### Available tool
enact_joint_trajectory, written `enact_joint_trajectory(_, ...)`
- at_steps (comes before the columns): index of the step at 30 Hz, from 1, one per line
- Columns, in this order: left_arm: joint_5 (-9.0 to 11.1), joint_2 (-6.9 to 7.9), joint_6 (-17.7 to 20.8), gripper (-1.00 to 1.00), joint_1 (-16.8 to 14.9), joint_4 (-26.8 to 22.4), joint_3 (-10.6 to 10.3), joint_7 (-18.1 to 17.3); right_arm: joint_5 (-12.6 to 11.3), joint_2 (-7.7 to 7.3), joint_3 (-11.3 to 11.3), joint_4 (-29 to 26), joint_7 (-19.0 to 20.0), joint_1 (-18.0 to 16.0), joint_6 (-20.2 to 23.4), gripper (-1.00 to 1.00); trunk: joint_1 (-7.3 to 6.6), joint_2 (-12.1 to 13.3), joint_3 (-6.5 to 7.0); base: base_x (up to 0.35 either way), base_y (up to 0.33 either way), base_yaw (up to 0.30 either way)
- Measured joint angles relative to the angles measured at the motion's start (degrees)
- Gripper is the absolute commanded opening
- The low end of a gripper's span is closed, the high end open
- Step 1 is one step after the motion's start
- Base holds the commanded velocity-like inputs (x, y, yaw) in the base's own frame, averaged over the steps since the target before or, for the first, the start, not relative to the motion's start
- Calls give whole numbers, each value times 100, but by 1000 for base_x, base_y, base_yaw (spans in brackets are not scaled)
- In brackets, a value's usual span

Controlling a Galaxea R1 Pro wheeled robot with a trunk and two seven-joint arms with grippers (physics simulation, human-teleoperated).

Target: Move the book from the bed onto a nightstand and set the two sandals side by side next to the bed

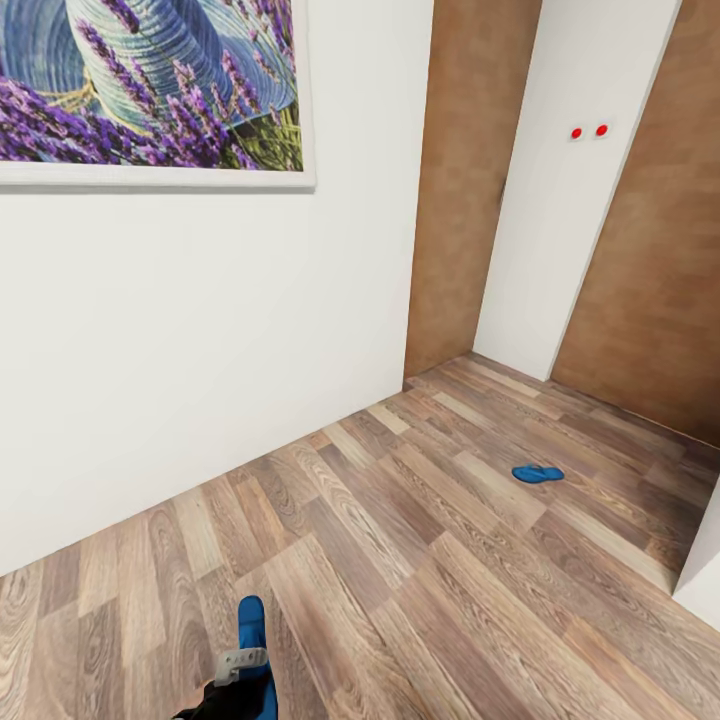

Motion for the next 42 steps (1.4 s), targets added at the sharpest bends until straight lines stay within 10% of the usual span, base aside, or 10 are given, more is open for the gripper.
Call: enact_joint_trajectory(42,0,0,2,-100,0,1,0,1,2,6,0,0,-2,0,0,100,0,0,0,328,0,-25)
